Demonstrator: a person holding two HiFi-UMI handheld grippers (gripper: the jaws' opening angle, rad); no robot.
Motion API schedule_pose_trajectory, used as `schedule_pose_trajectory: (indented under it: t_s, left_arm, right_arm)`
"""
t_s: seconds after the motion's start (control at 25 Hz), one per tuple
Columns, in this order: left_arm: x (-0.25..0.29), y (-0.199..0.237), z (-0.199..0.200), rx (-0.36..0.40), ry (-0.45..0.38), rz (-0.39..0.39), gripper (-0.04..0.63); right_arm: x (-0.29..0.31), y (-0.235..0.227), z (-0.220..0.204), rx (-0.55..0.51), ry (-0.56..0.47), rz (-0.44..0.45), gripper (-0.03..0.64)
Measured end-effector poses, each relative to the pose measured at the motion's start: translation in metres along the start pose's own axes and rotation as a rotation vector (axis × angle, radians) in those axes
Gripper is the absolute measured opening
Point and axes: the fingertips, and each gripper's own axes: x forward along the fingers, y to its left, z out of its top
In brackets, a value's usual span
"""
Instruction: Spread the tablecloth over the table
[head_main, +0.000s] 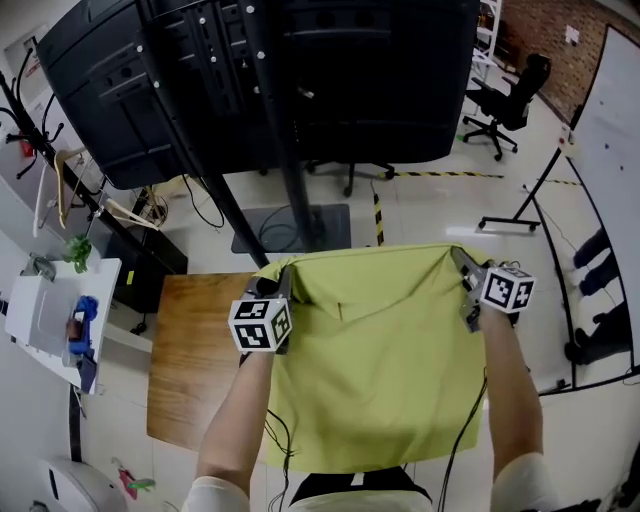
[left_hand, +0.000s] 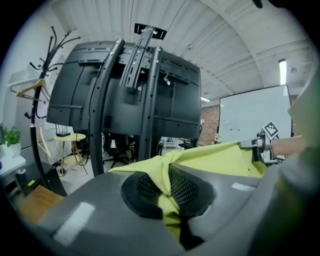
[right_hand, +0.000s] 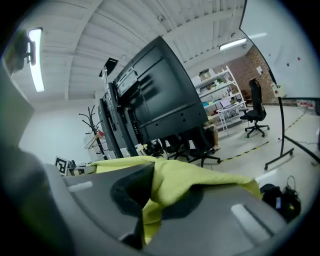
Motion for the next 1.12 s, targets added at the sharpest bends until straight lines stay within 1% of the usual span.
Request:
schedule_pose_trajectory:
  t_s: [0.12,0.24,0.4,0.6,0.76,0.88,1.0,1.04,1.12]
  left_arm:
    - [0.032,0.011,-0.016,0.028,0.061,-0.024,0.008]
    - [0.059,0.024,-0.033,0.033,0.094,-0.009,0.008]
    - [0.097,0.040,-0.067,0.010,0.150,0.038,0.008]
    - [0.138,0.052,-0.099,-0.049,0.196,0.049,0.008]
    - [0.152,0.069,-0.110,-0.039,0.206,0.087,0.009]
    - [0.158,0.080,-0.126,-0.037,0.236,0.111,0.009]
    - [0.163,0.081,-0.141,-0.057,0.266,0.098,0.011]
    - [0.165,0.079,-0.144,-0.065,0.270,0.079,0.026]
    - [0.167,0.075,-0.148,-0.081,0.276,0.038,0.105]
  right_arm:
    - [0.031,-0.025,-0.013,0.034,0.051,0.009,0.012]
    - [0.057,-0.044,-0.028,0.013,0.086,0.008,0.012]
    - [0.087,-0.069,-0.051,0.011,0.128,-0.025,0.012]
    - [0.118,-0.104,-0.078,0.034,0.192,-0.046,0.012]
    - [0.143,-0.111,-0.090,0.031,0.210,-0.033,0.012]
    - [0.157,-0.114,-0.105,0.022,0.236,-0.043,0.012]
    - [0.163,-0.122,-0.121,0.029,0.258,-0.063,0.012]
    - [0.164,-0.124,-0.124,0.034,0.258,-0.065,0.012]
    - [0.166,-0.125,-0.128,0.026,0.256,-0.059,0.012]
